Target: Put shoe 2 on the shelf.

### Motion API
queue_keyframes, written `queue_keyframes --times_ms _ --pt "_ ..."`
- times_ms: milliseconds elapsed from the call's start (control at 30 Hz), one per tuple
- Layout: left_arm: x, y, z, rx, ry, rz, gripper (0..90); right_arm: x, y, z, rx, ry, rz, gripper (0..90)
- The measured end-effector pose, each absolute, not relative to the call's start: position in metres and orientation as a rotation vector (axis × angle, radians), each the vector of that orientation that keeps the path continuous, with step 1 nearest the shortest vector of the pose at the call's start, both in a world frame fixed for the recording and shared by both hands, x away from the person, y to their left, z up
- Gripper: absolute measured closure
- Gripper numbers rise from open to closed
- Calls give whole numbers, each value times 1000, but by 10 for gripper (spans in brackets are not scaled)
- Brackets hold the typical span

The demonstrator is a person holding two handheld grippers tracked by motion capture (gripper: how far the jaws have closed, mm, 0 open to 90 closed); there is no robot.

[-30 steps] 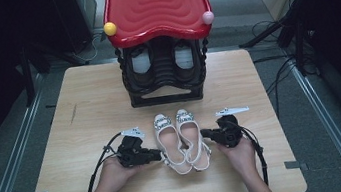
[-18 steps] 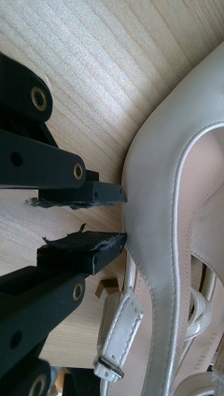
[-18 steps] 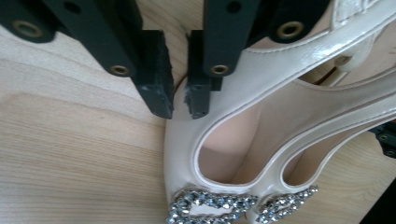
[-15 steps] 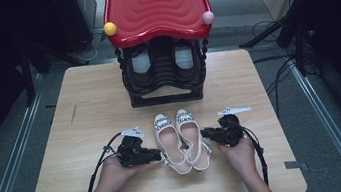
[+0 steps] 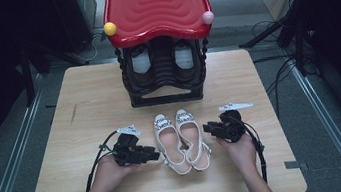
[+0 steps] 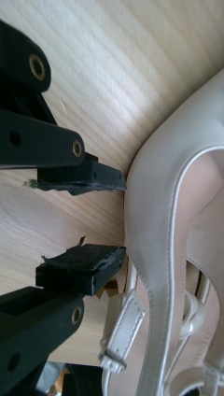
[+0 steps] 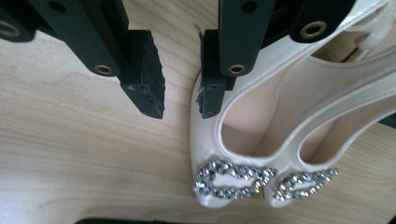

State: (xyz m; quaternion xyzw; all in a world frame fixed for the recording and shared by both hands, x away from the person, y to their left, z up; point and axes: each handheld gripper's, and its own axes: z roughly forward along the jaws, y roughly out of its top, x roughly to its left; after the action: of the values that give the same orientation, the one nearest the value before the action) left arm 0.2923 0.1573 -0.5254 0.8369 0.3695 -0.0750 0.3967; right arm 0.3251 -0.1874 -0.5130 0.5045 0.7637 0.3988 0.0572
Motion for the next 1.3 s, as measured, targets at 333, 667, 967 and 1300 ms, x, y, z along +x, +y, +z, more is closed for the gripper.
queue_keyframes --times_ms 333,667,967,1300 --pt "291 181 -511 2103 929 -113 547 321 -190 -495 1513 2305 1316 693" --pt "293 194 -508 2104 961 -43 522 322 -178 -476 1466 2349 1358 668" --pt "295 202 -503 2073 963 -32 508 327 -154 -472 1421 2451 1280 670" --pt "301 207 -502 2066 978 -18 509 331 -123 -474 1399 2564 1172 664"
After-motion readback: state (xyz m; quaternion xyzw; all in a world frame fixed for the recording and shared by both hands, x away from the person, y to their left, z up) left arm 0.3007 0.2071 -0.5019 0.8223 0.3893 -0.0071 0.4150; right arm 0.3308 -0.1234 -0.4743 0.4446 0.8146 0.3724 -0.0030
